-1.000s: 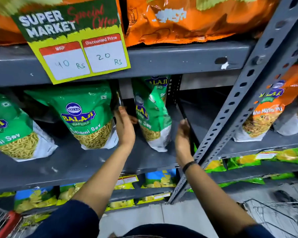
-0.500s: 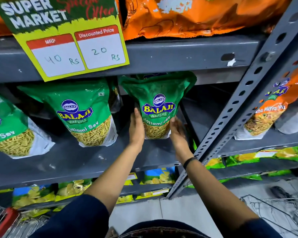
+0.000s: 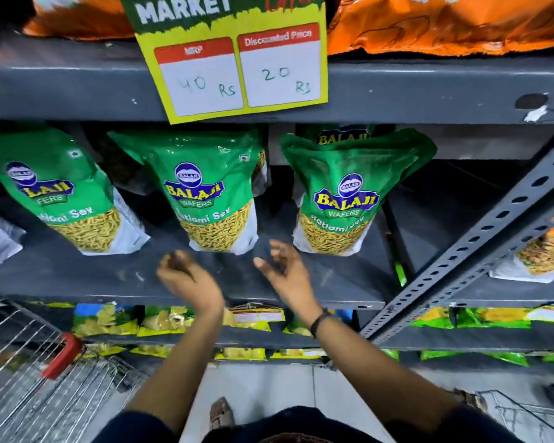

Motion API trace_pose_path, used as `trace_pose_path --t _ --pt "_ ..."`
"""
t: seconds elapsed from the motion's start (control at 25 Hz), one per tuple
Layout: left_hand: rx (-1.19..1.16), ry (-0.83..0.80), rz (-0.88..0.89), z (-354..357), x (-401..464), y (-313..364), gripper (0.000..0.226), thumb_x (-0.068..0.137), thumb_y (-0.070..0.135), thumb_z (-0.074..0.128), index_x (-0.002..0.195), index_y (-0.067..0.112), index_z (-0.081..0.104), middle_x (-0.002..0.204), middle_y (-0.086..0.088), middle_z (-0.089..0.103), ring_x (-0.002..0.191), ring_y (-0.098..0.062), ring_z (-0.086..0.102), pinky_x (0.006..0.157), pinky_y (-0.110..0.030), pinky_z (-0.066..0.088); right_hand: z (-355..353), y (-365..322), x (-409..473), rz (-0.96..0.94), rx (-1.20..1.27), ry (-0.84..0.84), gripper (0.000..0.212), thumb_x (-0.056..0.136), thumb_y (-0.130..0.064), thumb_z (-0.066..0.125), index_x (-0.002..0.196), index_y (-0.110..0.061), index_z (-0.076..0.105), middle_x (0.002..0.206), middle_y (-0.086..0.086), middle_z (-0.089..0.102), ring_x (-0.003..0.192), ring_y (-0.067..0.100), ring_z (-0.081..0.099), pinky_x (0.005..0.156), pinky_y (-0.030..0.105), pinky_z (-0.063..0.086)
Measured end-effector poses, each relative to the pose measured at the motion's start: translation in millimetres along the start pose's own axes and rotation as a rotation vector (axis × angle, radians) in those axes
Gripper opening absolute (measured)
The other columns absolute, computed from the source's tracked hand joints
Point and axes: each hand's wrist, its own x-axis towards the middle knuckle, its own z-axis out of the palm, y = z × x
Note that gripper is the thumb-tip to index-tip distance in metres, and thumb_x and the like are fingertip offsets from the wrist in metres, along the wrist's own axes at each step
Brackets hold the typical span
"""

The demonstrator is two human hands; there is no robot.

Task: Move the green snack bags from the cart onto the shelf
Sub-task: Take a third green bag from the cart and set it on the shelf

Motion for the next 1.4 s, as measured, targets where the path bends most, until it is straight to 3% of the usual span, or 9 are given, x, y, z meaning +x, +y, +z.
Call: trace_pose_path --t 0.12,0.28,0.4,0.6,0.72,0.88,1.16,1.28,1.4 --pt "-0.012 -0.305 -0.159 11.3 59.4 11.9 0.066 0.088 0.056 0.034 0.136 0.010 0.032 0.147 -0.007 0.036 0.132 -0.023 0.037 0.114 -0.032 0.027 21.4 -22.3 35.9 -0.025 -0.133 -0.133 0.091 0.066 -0.031 0.079 0.139 -0.019 0.027 0.145 0.008 0.034 0.134 0.020 0.033 0.112 0.040 0.034" --pt "0.022 -0.777 -0.220 21.7 84.5 19.8 0.061 0.091 0.058 0.010 0.132 0.026 0.041 0.141 0.002 0.043 0.123 -0.016 0.046 0.115 -0.047 0.029 43.2 -30.3 62.4 -0.027 -0.064 -0.138 0.088 0.059 -0.025 0.084 0.129 -0.010 0.033 0.132 0.003 0.047 0.126 0.020 0.044 0.105 0.037 0.041" --pt "-0.022 -0.775 -0.207 18.4 79.6 23.0 0.056 0.094 0.049 0.007 0.134 0.024 0.038 0.136 0.003 0.043 0.120 -0.014 0.046 0.111 -0.038 0.033 50.9 -27.5 62.1 -0.047 -0.045 -0.109 0.084 0.063 -0.019 0.083 0.129 -0.010 0.032 0.128 0.001 0.047 0.120 0.016 0.045 0.101 0.034 0.042" --pt "0.044 -0.699 -0.265 -0.6 85.7 7.7 0.065 0.083 0.070 0.020 0.131 0.031 0.040 0.146 0.006 0.038 0.131 -0.012 0.038 0.116 -0.039 0.026 63.6 -7.1 42.2 -0.022 0.068 0.067 0.107 0.050 -0.046 0.084 0.136 -0.024 0.026 0.145 0.007 0.034 0.133 0.020 0.038 0.109 0.042 0.039" --pt "-0.003 -0.268 -0.225 -32.4 87.4 -6.3 0.046 0.095 0.041 0.032 0.129 0.012 0.041 0.136 -0.011 0.048 0.126 -0.027 0.045 0.112 -0.045 0.032 78.5 2.9 3.4 -0.073 0.159 0.295 0.064 0.054 -0.043 0.082 0.107 -0.033 0.047 0.113 0.011 0.051 0.103 0.018 0.053 0.095 0.038 0.047" --pt "-0.031 -0.026 -0.115 -77.1 144.4 -10.3 0.049 0.094 0.025 0.041 0.132 -0.003 0.029 0.137 -0.029 0.037 0.123 -0.035 0.043 0.095 -0.017 0.039 142.5 -8.9 -18.0 -0.097 -0.054 0.078 0.039 0.067 -0.035 0.078 0.098 -0.022 0.057 0.096 0.006 0.062 0.089 0.015 0.059 0.086 0.034 0.050" --pt "0.190 -0.529 -0.097 -104.6 259.8 -9.1 0.075 0.084 0.061 0.035 0.142 0.018 0.017 0.155 -0.009 0.022 0.141 -0.021 0.025 0.117 -0.037 0.019 261.6 -48.3 57.0 -0.064 -0.093 -0.067 0.104 0.060 -0.027 0.083 0.143 -0.013 0.021 0.149 0.011 0.028 0.137 0.021 0.029 0.107 0.016 0.022" --pt "0.407 -0.681 -0.142 -108.2 271.4 3.4 0.067 0.089 0.059 0.025 0.143 0.019 0.017 0.156 -0.003 0.020 0.143 -0.020 0.019 0.117 -0.039 0.011 282.3 -46.4 75.5 -0.039 -0.112 -0.067 0.106 0.048 -0.047 0.082 0.137 -0.019 0.032 0.142 0.008 0.043 0.132 0.021 0.041 0.112 0.044 0.035" --pt "0.347 -0.734 -0.104 -126.8 268.6 6.4 0.079 0.079 0.067 0.023 0.140 0.018 0.025 0.139 0.006 0.038 0.131 -0.009 0.029 0.115 -0.037 0.016 295.2 -38.9 67.8 -0.031 -0.133 -0.031 0.100 0.042 -0.055 0.079 0.129 -0.028 0.037 0.135 0.003 0.049 0.126 0.019 0.048 0.104 0.049 0.043"
